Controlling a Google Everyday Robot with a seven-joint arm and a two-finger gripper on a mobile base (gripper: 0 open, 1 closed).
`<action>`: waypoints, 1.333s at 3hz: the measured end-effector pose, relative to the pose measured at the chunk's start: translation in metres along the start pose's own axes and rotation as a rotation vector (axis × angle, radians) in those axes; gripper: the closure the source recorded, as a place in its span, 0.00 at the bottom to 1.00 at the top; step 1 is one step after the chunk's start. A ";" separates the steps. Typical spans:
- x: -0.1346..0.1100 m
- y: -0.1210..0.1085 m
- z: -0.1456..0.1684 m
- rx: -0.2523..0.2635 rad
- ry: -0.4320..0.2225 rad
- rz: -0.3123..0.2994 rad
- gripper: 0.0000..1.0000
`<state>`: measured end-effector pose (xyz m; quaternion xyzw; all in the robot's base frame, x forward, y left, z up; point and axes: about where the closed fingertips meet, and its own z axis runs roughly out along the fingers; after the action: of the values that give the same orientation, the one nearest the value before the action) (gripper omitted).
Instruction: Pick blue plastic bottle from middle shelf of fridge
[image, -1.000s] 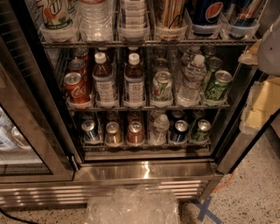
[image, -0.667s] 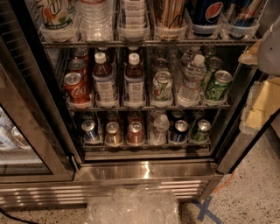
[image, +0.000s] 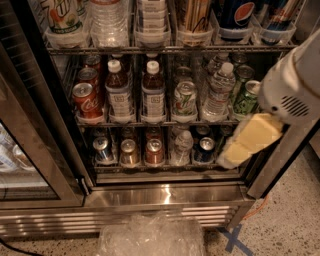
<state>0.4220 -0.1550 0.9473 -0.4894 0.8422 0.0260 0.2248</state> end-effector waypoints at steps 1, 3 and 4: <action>-0.007 -0.006 0.011 0.028 -0.036 0.081 0.00; -0.015 -0.002 0.014 0.040 -0.065 0.086 0.00; -0.042 0.037 0.039 -0.006 -0.155 0.178 0.00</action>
Offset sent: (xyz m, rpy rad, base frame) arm 0.0104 0.0053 -0.0091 0.0457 -0.0126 -0.0759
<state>0.4225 -0.0916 0.9224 -0.4096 0.8624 0.0861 0.2847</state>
